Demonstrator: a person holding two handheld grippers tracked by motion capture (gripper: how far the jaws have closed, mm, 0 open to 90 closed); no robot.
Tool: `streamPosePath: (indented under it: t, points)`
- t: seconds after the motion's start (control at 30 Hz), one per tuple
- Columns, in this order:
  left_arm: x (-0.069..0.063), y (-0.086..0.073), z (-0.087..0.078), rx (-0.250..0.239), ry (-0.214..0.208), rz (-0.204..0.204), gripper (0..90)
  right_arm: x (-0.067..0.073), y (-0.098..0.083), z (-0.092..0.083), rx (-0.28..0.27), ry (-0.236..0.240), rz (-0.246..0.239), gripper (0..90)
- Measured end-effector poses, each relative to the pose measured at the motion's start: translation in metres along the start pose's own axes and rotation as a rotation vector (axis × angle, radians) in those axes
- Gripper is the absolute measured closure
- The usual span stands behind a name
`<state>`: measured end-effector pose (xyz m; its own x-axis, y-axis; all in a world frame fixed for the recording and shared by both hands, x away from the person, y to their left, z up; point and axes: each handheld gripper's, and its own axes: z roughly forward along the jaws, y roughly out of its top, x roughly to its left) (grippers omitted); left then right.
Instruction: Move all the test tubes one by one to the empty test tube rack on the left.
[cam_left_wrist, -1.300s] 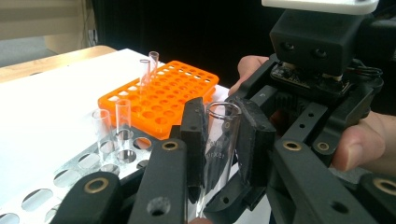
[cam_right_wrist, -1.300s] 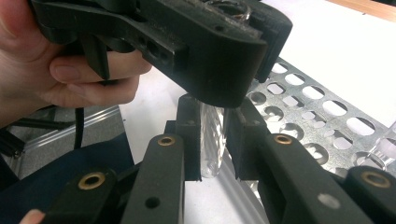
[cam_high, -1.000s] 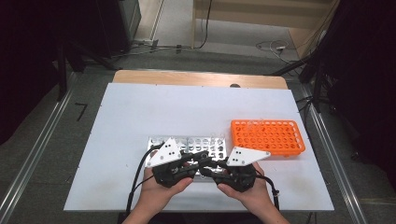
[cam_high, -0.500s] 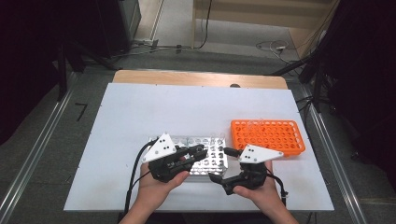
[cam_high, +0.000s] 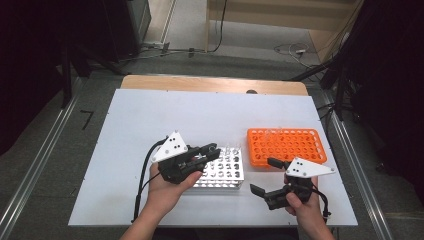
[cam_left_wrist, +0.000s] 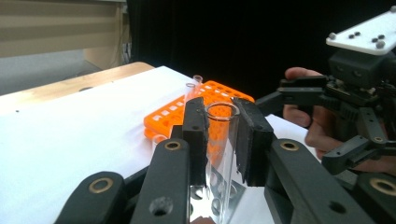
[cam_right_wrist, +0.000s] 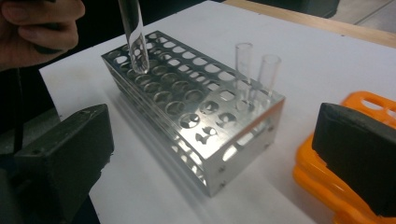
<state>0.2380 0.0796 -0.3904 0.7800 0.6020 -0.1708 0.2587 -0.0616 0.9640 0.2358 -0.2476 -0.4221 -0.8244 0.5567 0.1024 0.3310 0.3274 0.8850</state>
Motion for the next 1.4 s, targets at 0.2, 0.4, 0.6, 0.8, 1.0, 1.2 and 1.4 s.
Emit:
streamPosePath:
  t: [0.2, 0.4, 0.6, 0.8, 1.0, 1.2, 1.4]
  points:
    - [0.009, 0.008, 0.006, -0.014, 0.017, -0.002, 75.9, -0.011, -0.01, -0.017, -0.004, -0.035, 0.022, 0.0]
    - [0.017, 0.011, 0.016, -0.018, 0.034, -0.005, 75.9, -0.018, -0.016, -0.032, -0.013, -0.065, 0.035, 0.0]
    - [0.024, 0.011, 0.028, -0.029, 0.046, -0.012, 75.9, -0.023, -0.024, -0.041, -0.009, -0.087, 0.05, 0.0]
    - [0.033, 0.007, 0.041, -0.022, 0.065, -0.02, 75.9, -0.031, -0.034, -0.049, 0.011, -0.113, 0.074, 0.0]
    - [0.038, 0.001, 0.053, -0.009, 0.091, -0.021, 75.9, -0.037, -0.036, -0.052, 0.007, -0.126, 0.09, 0.0]
    - [0.045, -0.006, 0.063, 0.006, 0.124, -0.03, 75.9, -0.037, -0.036, -0.051, 0.007, -0.128, 0.087, 0.0]
    - [0.045, -0.011, 0.068, 0.022, 0.127, -0.024, 75.9, -0.038, -0.037, -0.05, 0.011, -0.13, 0.092, 0.0]
